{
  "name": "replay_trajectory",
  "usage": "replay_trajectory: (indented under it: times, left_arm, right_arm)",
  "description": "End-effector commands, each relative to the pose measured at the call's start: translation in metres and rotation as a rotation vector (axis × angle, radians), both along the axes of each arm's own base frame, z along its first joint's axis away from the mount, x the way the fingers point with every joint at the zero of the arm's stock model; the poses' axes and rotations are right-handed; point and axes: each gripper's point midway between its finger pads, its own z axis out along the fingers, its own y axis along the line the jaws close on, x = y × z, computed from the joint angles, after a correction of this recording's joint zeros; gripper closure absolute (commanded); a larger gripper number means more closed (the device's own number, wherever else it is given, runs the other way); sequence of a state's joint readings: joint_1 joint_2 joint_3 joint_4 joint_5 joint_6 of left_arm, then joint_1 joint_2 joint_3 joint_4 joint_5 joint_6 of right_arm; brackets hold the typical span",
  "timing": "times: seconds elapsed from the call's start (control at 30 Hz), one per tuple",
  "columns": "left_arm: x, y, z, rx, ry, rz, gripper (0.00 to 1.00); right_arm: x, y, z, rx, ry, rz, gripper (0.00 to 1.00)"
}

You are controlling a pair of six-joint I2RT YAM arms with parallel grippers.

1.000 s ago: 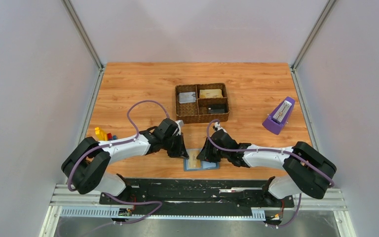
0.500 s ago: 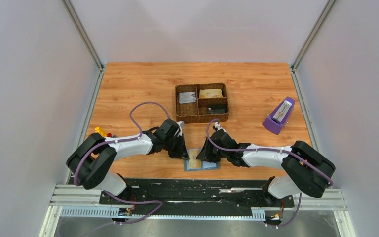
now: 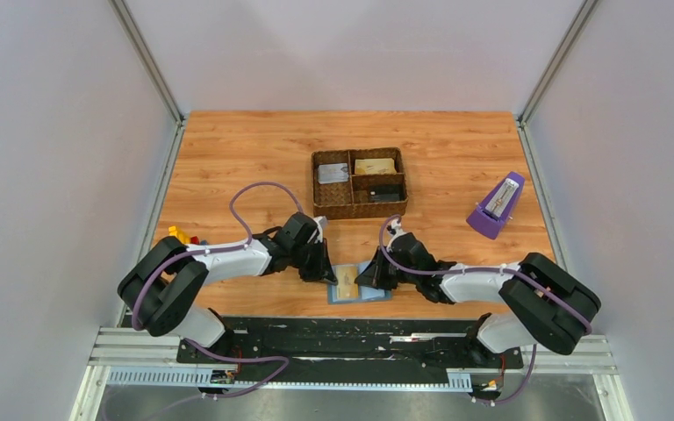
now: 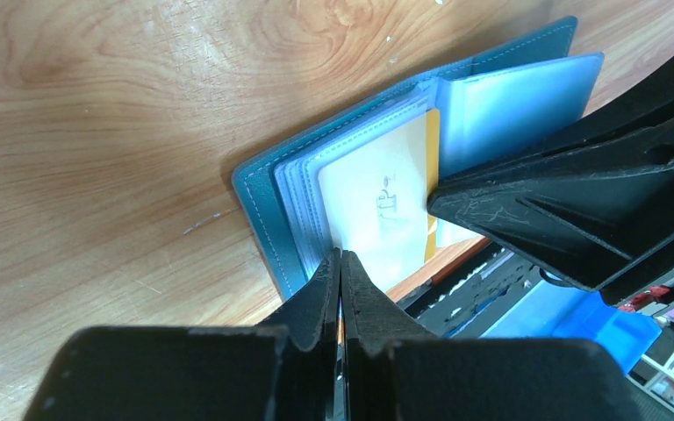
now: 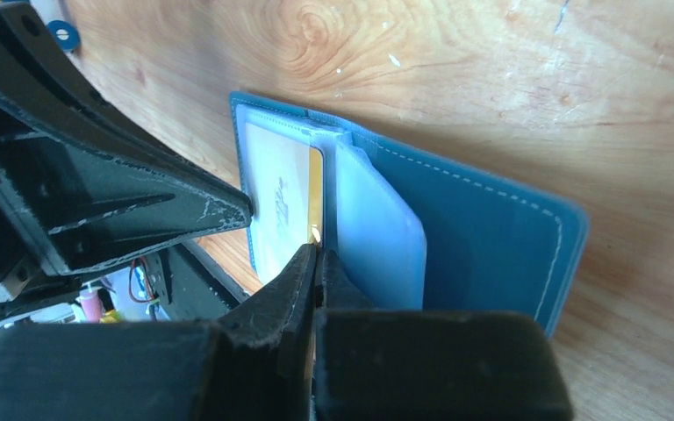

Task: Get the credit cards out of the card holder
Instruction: Remove the credit card from the card holder.

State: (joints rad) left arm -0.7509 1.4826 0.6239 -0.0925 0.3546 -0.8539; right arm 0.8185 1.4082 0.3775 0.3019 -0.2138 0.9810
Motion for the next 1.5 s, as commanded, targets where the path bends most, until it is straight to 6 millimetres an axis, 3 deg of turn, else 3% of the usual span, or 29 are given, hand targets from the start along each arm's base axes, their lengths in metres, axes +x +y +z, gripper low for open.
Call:
replay_trajectory:
  times: [0.0,0.63,0.87,1.13,1.47]
  left_arm:
    - [-0.005,0.013,-0.015,0.062,0.006,0.013,0.94]
    - [0.002,0.025,-0.017,0.146,-0.038,0.022,0.93]
    - [0.007,0.019,-0.005,0.128,-0.055,0.008,0.91]
    - [0.019,-0.006,0.052,0.002,-0.113,-0.013,0.73]
    - [0.016,-0.047,0.131,-0.348,-0.146,-0.042,0.51]
  right_arm:
    - [0.004,0.017,0.036,0.161,-0.104,0.063,1.0]
    - [0.003,-0.019,0.045,0.061,-0.122,0.024,1.0]
    - [0.002,-0.029,0.059,0.072,-0.133,-0.005,1.0]
    - [0.006,-0.043,0.081,0.095,-0.13,-0.121,1.0]
    - [0.026,-0.051,0.147,0.307,-0.211,-0.324,1.0]
